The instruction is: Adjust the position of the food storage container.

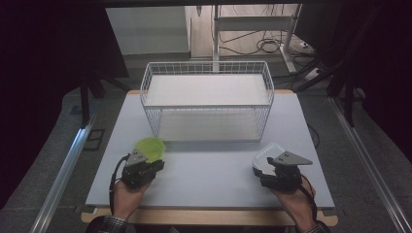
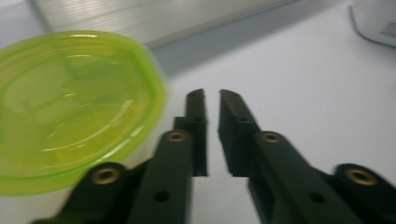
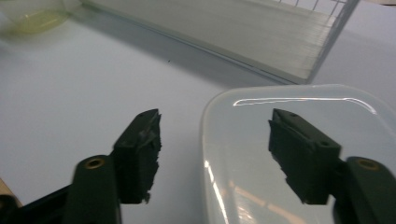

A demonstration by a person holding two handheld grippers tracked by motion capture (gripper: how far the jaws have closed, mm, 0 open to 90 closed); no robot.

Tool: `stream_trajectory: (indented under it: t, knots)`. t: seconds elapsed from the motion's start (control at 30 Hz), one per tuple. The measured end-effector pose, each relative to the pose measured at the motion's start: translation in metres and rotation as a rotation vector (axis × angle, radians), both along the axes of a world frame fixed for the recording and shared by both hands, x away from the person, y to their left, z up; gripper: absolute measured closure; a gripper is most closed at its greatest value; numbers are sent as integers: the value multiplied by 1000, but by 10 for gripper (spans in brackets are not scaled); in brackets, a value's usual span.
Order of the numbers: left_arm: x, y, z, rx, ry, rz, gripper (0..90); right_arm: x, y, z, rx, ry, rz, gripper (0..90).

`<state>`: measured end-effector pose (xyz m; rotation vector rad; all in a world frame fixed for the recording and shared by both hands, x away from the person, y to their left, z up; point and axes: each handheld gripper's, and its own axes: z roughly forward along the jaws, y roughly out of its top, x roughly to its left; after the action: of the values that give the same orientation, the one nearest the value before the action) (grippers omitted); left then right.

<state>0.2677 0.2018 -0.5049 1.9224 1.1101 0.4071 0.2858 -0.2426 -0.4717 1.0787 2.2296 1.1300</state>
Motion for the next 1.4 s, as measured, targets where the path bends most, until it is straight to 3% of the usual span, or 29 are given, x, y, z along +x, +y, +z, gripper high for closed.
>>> stream_trajectory:
  t: [0.17,0.33,0.43,0.77,0.9,1.03,1.4]
  knots:
    - [-2,-10,-2,27,-21,-30,627,4,-16,6,-2,3,-22,588]
    - [-3,-16,-4,36,-34,-47,518,10,-39,11,-19,-6,-77,806]
    - [-3,-19,-5,27,-35,-58,465,14,-52,13,-26,-7,-108,893]
    - [-5,-22,-7,21,-42,-72,339,34,-88,7,-66,-1,-245,895]
    - [-4,-23,-8,27,-41,-75,296,40,-97,2,-80,19,-273,895]
    - [-5,-25,-9,31,-44,-83,286,43,-98,-3,-73,54,-256,895]
    - [-6,-28,-9,47,-41,-93,294,38,-85,-4,-65,85,-206,895]
